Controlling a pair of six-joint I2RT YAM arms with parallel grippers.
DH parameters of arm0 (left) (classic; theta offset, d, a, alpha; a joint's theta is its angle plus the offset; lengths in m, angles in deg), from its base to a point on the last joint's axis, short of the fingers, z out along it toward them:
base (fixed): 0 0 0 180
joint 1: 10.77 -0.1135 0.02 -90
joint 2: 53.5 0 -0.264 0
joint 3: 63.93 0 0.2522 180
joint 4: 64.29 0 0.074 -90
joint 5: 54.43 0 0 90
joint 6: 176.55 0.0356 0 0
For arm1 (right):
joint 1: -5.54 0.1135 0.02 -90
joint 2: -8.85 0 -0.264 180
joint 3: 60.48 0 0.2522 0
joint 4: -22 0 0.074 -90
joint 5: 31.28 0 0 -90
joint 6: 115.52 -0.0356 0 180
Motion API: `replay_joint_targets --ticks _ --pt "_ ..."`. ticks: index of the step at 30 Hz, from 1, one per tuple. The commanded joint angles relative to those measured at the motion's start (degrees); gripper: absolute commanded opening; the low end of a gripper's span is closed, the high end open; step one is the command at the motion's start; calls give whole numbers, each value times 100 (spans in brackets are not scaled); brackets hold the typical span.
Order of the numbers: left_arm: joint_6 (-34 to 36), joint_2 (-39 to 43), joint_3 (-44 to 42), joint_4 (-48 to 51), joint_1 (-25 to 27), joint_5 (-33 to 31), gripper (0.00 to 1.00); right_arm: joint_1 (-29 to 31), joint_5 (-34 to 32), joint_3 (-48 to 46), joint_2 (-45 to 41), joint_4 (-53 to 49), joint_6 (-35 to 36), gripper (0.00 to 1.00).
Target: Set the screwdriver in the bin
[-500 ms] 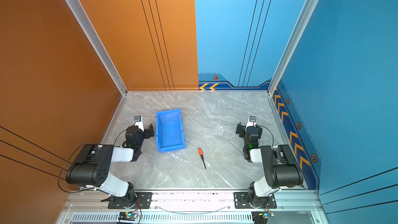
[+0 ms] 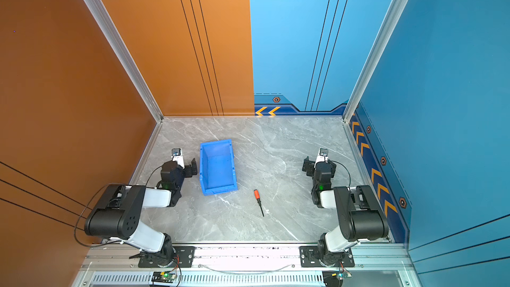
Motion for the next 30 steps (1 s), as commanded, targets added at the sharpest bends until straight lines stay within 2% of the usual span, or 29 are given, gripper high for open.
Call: replay_joint_targets --ticks 1,23,28,30 --pt "82 -19 84 13 21 45 98 22 -84 79 42 -2 67 100" --pt "71 -20 71 8 -2 70 98 57 -190 108 37 -25 76 100" --pt "-113 352 47 214 -10 -513 98 277 -780 456 -674 -1288 104 100" --pt "-135 658 162 722 -18 -644 98 349 -753 620 -1044 -1927 109 100"
